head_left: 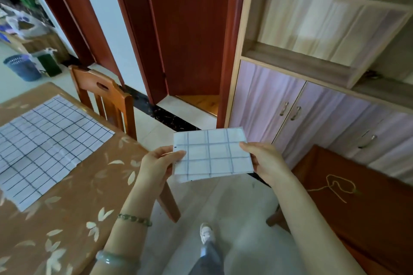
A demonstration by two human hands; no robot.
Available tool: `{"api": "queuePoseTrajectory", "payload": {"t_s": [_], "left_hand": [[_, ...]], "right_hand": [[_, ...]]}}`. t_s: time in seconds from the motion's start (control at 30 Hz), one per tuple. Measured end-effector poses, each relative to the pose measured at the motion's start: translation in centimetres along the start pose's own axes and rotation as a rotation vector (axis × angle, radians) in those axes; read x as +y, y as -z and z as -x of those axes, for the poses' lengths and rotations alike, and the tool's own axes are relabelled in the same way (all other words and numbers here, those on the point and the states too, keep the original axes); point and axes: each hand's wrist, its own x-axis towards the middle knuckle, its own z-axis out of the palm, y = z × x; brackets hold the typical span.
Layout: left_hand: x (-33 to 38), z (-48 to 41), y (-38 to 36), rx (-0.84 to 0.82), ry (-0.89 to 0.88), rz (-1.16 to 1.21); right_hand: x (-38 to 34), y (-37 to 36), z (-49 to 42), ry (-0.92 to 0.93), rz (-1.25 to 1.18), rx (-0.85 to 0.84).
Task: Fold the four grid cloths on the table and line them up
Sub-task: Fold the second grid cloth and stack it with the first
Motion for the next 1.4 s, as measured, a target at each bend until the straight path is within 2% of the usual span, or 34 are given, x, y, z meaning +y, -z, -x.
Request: {"api": "queuePoseTrajectory", "payload": {"t_s": [0.3,0.5,0.9,1.13,1.4], "left_hand": [[5.0,-12.9,-3.6,0.09,-0.019,0.033],[9.5,-20.0,-4.2,0.154,0.008,0.096],[15.4,-35.7,-2.7,0.361,-0.013,0.199],[20.6,-44.3,-2.1,0.585,-0.052,0.267],[24.8,-50.8,2.6,0.816,-0.041,0.387]], "right_hand": [[-6.5,-3.4,-14.6,-0.015,0.101,0.018],[-10.5,-6.9,-23.0,0.007,0.206,-0.053],[-15.8,-18.0,-43.0,0.02,0.405,-0.32],[-20.5,-27.4,-55.4,-0.006,0.529,-0.52],[-21.4,-39.5,-63.0,-0.076,0.569,-0.742]]}}
